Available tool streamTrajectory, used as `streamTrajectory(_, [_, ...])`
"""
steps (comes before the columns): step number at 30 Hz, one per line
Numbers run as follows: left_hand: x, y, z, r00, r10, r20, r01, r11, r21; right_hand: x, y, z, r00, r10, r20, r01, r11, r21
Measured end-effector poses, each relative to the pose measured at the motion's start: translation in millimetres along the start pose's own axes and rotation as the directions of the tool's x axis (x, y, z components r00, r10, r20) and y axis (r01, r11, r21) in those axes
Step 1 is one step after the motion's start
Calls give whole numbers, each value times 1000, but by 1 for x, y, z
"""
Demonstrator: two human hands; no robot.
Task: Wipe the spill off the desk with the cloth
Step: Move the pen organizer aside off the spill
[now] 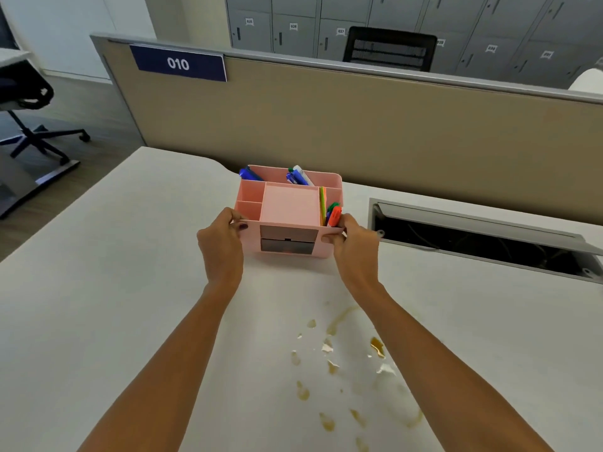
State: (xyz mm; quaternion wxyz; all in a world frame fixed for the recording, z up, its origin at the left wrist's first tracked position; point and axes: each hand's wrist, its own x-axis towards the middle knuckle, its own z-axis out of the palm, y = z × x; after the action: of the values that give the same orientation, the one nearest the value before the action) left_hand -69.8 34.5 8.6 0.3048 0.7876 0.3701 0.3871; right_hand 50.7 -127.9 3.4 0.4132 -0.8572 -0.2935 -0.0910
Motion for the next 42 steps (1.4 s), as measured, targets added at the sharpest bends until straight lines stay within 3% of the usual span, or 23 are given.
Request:
streamTrajectory(19, [-76,-71,-155,975,-107,-193,117,992,37,-114,-107,35,974,-194,121,179,976,121])
streamTrajectory(29, [-103,-88,-184,963,-151,-225,180,977,114,-148,-128,43,963,-207,174,186,974,127])
streamTrajectory(42, [-111,-93,-190,974,-136,-181,157,982,105,-160,-127,47,963,-192,189,175,979,105])
